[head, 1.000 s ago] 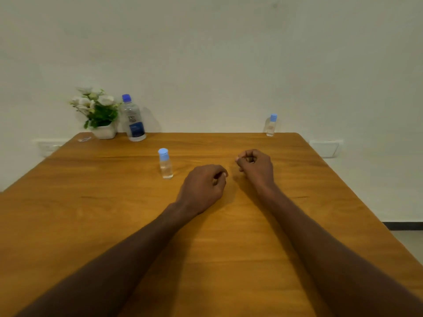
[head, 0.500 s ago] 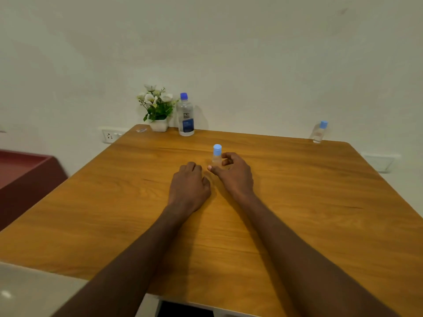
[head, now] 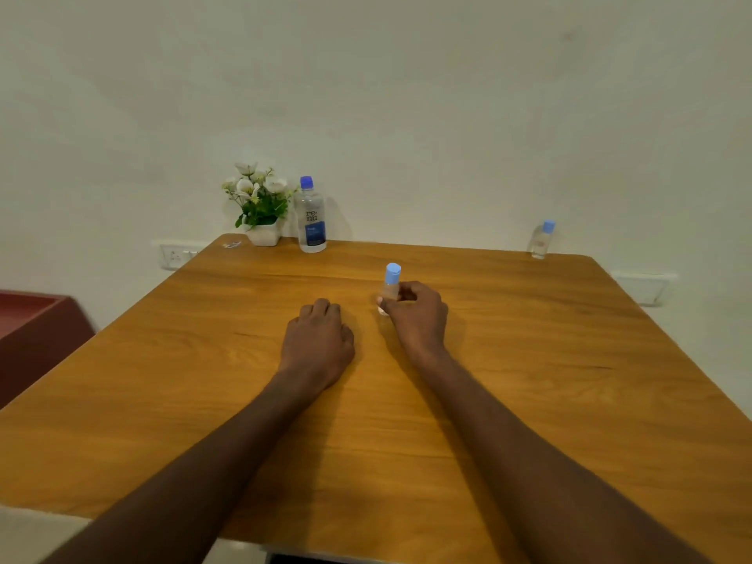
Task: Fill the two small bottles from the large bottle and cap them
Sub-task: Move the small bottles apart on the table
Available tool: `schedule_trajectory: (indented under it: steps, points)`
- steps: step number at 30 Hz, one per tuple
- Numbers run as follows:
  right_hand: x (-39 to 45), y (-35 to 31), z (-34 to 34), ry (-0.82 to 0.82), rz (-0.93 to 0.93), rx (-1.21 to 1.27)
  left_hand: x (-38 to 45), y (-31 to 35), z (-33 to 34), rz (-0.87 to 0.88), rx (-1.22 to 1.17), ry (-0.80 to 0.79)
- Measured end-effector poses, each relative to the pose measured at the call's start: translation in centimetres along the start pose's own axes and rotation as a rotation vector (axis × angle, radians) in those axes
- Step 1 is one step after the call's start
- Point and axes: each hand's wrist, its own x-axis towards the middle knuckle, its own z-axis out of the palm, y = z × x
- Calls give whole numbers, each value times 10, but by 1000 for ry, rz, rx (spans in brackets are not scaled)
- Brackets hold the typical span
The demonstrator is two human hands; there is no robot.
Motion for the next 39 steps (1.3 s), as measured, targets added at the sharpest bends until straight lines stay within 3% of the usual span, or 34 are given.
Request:
schedule_trajectory:
  steps: [3, 7, 13, 17, 22, 29, 39]
  points:
    - [12, 13, -32, 89, 5, 0, 12, 12, 2, -9, 3, 10]
    - [42, 32, -92, 239, 19, -50, 47, 67, 9, 78, -187, 56]
    - [91, 75, -175, 374, 56, -178, 97, 160, 37, 295, -294, -45]
    - [134, 101, -206, 431, 101, -229, 130, 194, 57, 331, -278, -113]
    - [193, 125, -218, 434, 128, -253, 171, 203, 81, 370, -202, -154]
    - [256, 137, -214, 388, 102, -351, 190, 194, 110, 379, -272, -56]
    - [270, 142, -214, 310, 159, -394, 188, 197, 106, 361, -287, -66]
